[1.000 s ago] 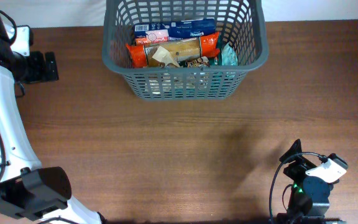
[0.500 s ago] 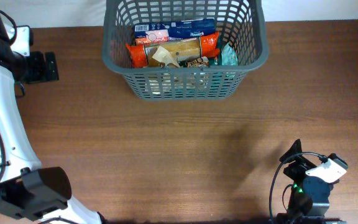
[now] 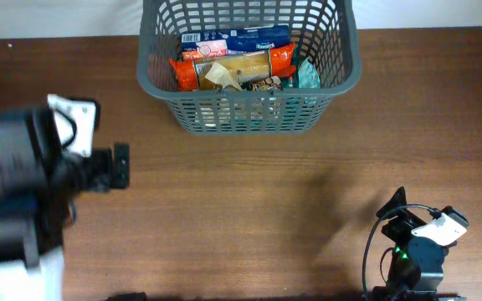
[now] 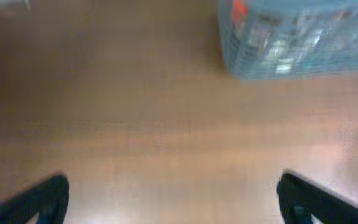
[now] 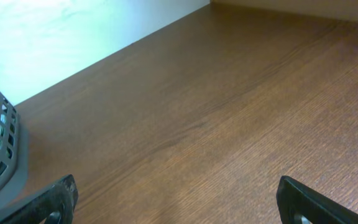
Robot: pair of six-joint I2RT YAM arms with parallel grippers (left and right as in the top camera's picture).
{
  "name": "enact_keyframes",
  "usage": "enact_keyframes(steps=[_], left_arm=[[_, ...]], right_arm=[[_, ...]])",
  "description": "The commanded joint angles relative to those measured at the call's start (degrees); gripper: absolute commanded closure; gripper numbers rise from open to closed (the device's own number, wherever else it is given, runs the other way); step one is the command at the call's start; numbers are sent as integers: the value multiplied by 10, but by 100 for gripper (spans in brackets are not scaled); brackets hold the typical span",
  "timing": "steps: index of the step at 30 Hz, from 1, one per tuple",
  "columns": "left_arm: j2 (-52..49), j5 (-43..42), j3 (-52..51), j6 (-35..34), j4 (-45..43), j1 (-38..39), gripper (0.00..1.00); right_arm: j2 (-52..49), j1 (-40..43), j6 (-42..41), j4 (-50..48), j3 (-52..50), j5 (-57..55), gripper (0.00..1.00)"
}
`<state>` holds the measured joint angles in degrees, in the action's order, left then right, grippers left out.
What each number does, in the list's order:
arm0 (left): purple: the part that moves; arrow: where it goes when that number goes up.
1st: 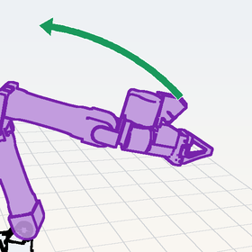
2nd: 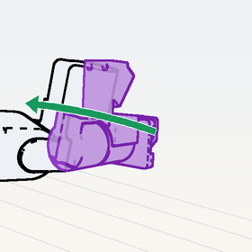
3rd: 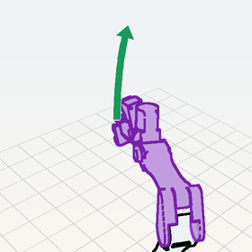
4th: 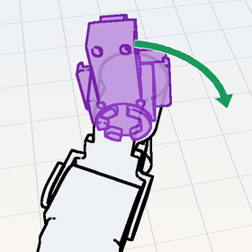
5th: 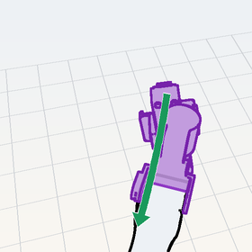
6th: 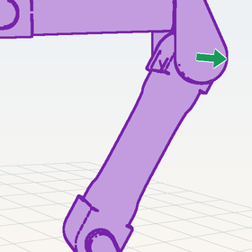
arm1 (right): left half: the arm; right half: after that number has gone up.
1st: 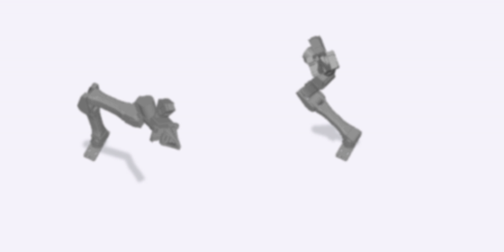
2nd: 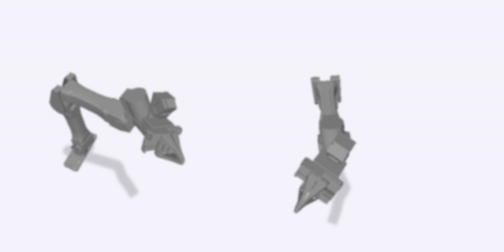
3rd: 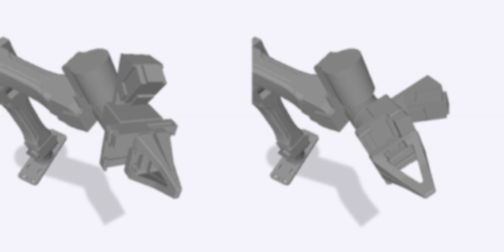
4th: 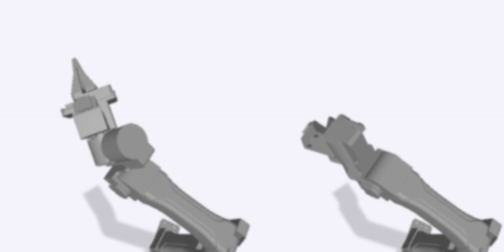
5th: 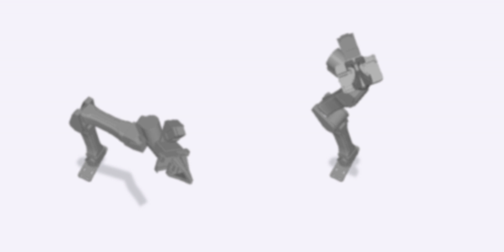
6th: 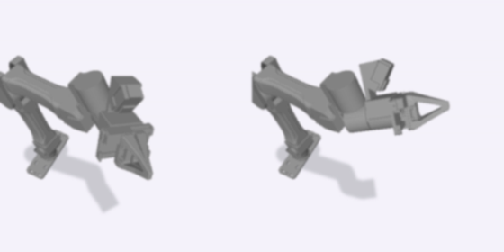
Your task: Pack container
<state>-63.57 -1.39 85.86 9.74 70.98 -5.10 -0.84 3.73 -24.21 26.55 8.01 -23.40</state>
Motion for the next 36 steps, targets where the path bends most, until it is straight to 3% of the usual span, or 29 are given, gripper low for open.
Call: enact_keyframes(steps=[1, 6, 10, 15, 21, 36], left_arm=[[100, -65, -154, -35, -135, 18, 1], [279, -115, -380, -37, -436, 24, 1], [412, -89, -532, -37, -590, 24, 1], [527, -81, -649, -37, -603, 24, 1], [595, -83, -735, -37, -603, 24, 1], [633, -85, -831, -37, -624, 38, 1]], right_arm=[[6, 4, -3, 0, -5, -10, 1], [6, 4, -3, 0, -5, -10, 1], [6, 4, -3, 0, -5, -10, 1], [6, 4, -3, 0, -5, -10, 1], [6, 4, -3, 0, -5, -10, 2], [6, 4, -3, 0, -5, -10, 1]])
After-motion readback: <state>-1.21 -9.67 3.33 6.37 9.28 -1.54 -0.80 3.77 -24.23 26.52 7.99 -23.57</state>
